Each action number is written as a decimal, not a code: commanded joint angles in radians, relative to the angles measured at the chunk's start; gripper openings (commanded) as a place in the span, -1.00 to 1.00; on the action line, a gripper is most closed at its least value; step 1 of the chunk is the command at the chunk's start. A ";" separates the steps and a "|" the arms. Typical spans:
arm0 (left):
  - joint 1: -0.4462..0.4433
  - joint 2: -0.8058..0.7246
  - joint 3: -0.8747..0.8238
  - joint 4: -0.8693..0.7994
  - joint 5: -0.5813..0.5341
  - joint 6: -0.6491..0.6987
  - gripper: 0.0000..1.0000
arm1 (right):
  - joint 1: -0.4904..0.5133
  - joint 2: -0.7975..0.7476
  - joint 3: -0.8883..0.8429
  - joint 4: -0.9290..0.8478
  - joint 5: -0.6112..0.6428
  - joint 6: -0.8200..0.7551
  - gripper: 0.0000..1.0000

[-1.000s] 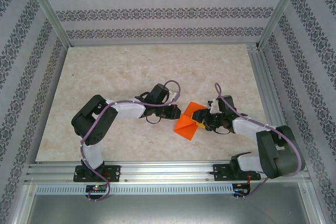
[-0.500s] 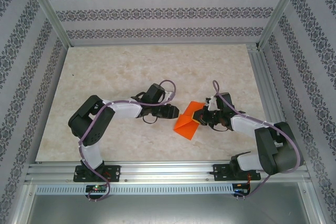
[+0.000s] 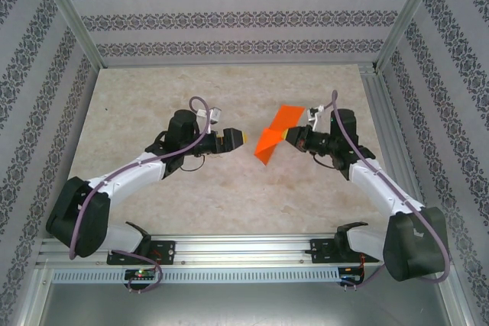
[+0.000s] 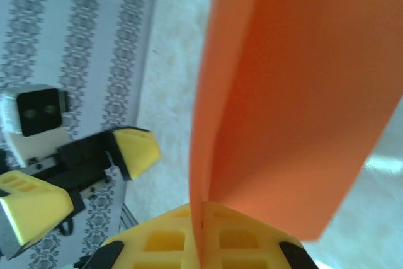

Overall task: Fold a paper plane with a square sheet of paper (fold left side to right side)
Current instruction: Turn over the paper at the center of the table.

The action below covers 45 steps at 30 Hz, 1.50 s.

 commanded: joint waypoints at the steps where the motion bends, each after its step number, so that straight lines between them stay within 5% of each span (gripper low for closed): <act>1: 0.012 -0.002 -0.013 0.271 0.117 -0.208 0.99 | -0.003 -0.025 0.087 0.052 -0.079 -0.008 -1.00; 13: -0.026 0.075 0.068 0.522 0.227 -0.379 0.81 | 0.079 -0.011 0.175 0.212 -0.132 0.131 -0.99; 23: -0.042 0.117 0.071 0.683 0.226 -0.487 0.09 | 0.105 -0.006 0.155 0.291 -0.128 0.197 -0.95; 36: -0.043 0.103 0.043 0.665 0.217 -0.472 -0.56 | 0.098 0.006 0.136 0.243 -0.122 0.161 -0.91; 45: -0.043 0.094 0.026 0.563 0.198 -0.409 -0.81 | 0.075 -0.022 0.141 0.109 -0.099 0.083 -0.51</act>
